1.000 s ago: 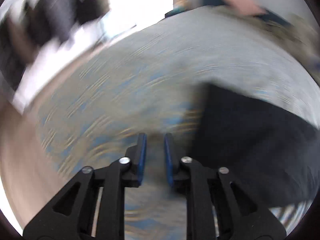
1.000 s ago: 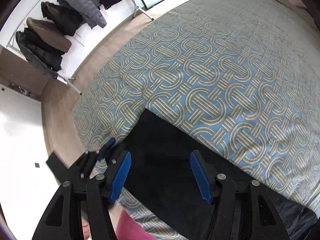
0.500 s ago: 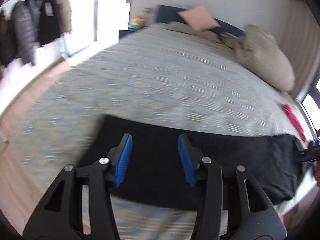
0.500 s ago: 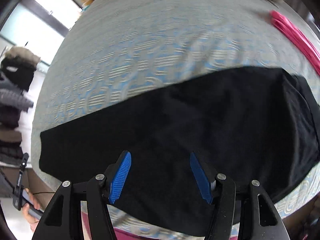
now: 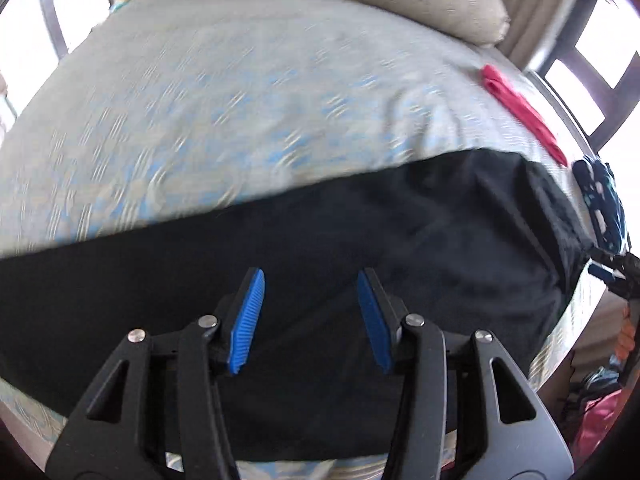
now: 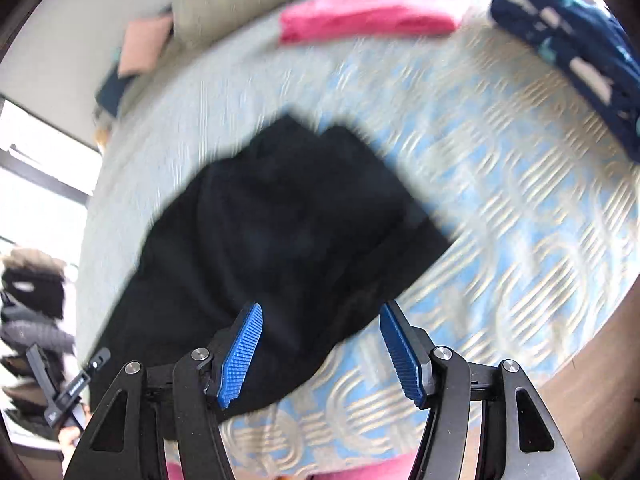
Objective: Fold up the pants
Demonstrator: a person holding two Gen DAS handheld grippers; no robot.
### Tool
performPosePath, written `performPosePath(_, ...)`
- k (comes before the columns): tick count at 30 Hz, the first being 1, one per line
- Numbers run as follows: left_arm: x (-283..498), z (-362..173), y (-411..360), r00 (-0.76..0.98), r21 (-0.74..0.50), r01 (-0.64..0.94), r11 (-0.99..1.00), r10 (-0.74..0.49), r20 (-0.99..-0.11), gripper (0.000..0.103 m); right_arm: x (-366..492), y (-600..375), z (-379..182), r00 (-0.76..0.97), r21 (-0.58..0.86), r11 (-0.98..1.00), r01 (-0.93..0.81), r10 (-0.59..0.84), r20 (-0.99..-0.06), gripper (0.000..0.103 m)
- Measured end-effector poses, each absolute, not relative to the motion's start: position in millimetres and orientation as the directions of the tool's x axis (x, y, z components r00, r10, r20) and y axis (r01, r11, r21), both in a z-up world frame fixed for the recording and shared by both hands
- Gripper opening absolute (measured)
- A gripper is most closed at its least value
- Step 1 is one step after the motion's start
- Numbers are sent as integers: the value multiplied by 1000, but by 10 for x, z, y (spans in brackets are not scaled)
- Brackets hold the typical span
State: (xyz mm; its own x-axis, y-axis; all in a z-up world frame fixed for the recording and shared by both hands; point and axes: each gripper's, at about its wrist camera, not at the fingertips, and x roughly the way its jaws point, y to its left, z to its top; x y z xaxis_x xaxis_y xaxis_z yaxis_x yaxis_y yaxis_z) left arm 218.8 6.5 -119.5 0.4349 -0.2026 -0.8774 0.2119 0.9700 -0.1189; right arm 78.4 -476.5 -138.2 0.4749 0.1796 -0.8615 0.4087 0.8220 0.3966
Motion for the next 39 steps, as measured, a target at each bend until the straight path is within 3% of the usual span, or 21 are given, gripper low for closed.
performPosePath(3, 2422, -923, -513, 460, -88, 307, 948, -229, -858, 52, 910, -5152, -1346, 519, 423, 804, 419, 170, -838, 63)
performPosePath(5, 2613, -811, -938, 465, -95, 369, 925, -272, -843, 67, 1041, -5240, -1394, 520, 460, 798, 390, 221, -825, 63)
performPosePath(7, 2812, -789, -1301, 435, -124, 425, 896, -323, -841, 74, 1156, -5246, -1459, 509, 482, 807, 340, 273, -816, 63)
performPosePath(12, 3357, -1020, -2034, 313, -232, 441, 867, -391, -866, 74, 1630, -5082, -1690, 422, 505, 830, 234, 382, -822, 63)
performPosePath(17, 3749, -1364, -2496, 198, -298, 432, 851, -412, -890, 74, 2064, -5184, -1873, 390, 632, 734, 247, 522, -759, 63)
performPosePath(22, 3791, -1685, -2763, 31, -393, 465, 793, -458, -888, 74, 2117, -5258, -1883, 400, 672, 700, 242, 559, -726, 63)
performPosePath(25, 3604, -1669, -2937, -7, -390, 577, 717, -473, -881, 74, 2032, -5262, -1898, 380, 644, 735, 215, 544, -748, 63)
performPosePath(28, 3590, -1636, -3047, -56, -432, 590, 682, -499, -865, 74, 1935, -5288, -1889, 383, 645, 731, 222, 543, -747, 63)
performPosePath(31, 3494, -1525, -3208, -142, -532, 598, 599, -574, -807, 66, 2000, -5300, -1875, 397, 650, 722, 237, 538, -743, 63)
performPosePath(33, 3364, -1476, -3367, -119, -456, 675, 579, -525, -843, 44, 2025, -5347, -1862, 402, 636, 729, 253, 518, -755, 63)
performPosePath(34, 3275, -1491, -3445, -81, -373, 725, 579, -466, -881, 26, 1970, -5425, -1867, 407, 627, 732, 267, 505, -762, 63)
performPosePath(39, 3225, -1429, -3232, -103, -446, 687, 574, -530, -842, 16, 1957, -5535, -1800, 430, 571, 745, 345, 416, -801, 63)
